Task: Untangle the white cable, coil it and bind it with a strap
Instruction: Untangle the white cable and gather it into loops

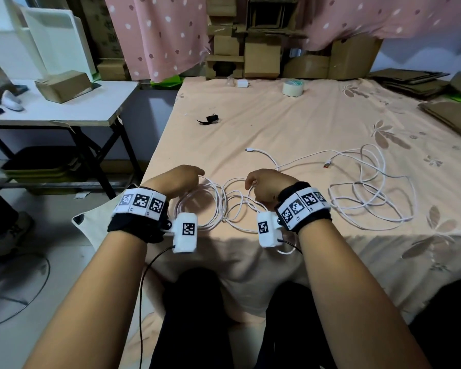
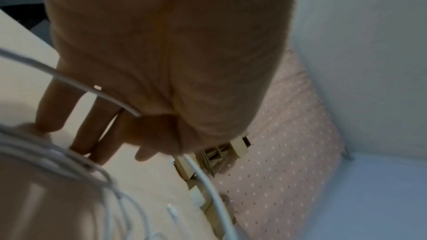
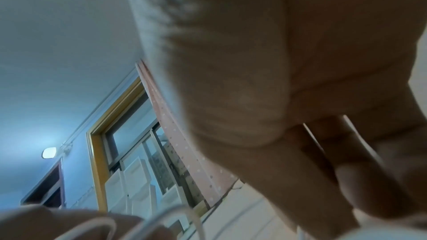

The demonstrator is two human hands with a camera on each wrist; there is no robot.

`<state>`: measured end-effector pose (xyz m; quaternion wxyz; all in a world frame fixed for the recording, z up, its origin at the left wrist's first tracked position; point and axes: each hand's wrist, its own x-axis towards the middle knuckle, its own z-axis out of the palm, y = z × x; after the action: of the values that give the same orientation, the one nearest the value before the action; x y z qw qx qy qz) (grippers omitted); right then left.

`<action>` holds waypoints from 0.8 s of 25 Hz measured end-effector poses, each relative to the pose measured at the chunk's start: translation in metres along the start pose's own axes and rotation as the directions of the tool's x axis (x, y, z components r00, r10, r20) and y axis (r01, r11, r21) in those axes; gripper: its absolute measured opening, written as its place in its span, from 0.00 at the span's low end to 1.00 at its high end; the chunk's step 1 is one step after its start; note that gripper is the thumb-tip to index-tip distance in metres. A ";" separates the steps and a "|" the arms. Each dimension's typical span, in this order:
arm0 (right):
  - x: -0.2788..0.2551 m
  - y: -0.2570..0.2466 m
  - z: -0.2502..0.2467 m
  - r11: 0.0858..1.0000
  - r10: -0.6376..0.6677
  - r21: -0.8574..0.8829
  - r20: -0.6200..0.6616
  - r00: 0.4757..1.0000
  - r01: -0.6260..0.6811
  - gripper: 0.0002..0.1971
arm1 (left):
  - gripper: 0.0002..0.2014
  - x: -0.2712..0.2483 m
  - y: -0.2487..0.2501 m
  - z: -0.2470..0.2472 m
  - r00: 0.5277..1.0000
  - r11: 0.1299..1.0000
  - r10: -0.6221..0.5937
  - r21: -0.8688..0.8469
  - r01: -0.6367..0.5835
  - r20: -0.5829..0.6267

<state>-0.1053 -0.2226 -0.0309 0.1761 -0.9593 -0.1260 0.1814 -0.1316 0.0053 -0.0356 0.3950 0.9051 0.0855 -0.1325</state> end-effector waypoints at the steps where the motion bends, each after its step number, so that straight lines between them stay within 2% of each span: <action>1: 0.000 -0.001 0.002 0.999 -0.006 -0.053 -0.024 1.000 0.005 0.18 | 0.22 0.001 -0.004 0.002 1.000 0.998 -0.001 0.063 0.000 0.015; 3: 0.003 -0.003 0.005 0.990 -0.020 -0.140 -0.047 0.999 0.013 0.14 | 0.13 0.002 -0.008 0.011 0.999 0.952 0.021 0.304 -0.030 0.032; 4: 0.004 -0.003 0.006 0.988 -0.023 -0.156 -0.060 0.998 0.014 0.12 | 0.10 0.000 -0.008 0.016 1.000 0.928 0.019 0.372 -0.020 0.006; 5: 0.004 -0.002 0.006 0.988 -0.017 -0.156 -0.082 0.996 0.004 0.10 | 0.11 0.000 -0.008 0.020 0.999 0.931 0.013 0.365 0.005 -0.045; 7: 0.004 0.004 0.004 0.990 0.027 -0.133 -0.180 0.983 -0.052 0.05 | 0.12 -0.002 -0.002 0.019 0.993 0.959 -0.004 0.281 0.038 -0.121; 9: 0.001 0.012 -0.004 0.987 0.110 -0.079 -0.325 0.939 -0.142 0.06 | 0.11 -0.002 -0.002 0.009 0.982 1.000 -0.022 -0.003 0.022 -0.186; 10: -0.001 0.016 -0.009 0.983 0.162 -0.012 -0.407 0.899 -0.182 0.07 | 0.11 -0.004 -0.002 0.001 0.969 0.984 -0.051 -0.178 0.008 -0.241; 12: -0.006 0.027 -0.020 0.953 0.298 0.217 -0.534 0.791 -0.212 0.10 | 0.11 -0.003 -0.008 -0.015 0.892 0.927 -0.090 -0.364 -0.087 -0.443; 14: -0.007 0.039 -0.032 0.864 0.450 0.472 -0.567 0.690 -0.175 0.15 | 0.11 -0.002 -0.015 -0.030 0.814 0.895 -0.125 -0.419 -0.154 -0.567; 16: -0.007 0.051 -0.042 0.755 0.564 0.643 -0.541 0.624 -0.126 0.19 | 0.10 -0.004 -0.021 -0.040 0.780 0.859 -0.181 -0.483 -0.172 -0.599; 18: -0.008 0.058 -0.047 0.700 0.617 0.703 -0.511 0.598 -0.122 0.20 | 0.10 -0.009 -0.025 -0.046 0.749 0.833 -0.222 -0.520 -0.187 -0.624; 20: -0.011 0.063 -0.047 0.683 0.630 0.718 -0.487 0.605 -0.133 0.21 | 0.10 -0.010 -0.029 -0.046 0.740 0.829 -0.241 -0.529 -0.179 -0.628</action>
<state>-0.0852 -0.2968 -0.0107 0.4663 -0.8408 0.2405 -0.1332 -0.1407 0.0583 -0.0226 0.5807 0.7329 0.2723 0.2267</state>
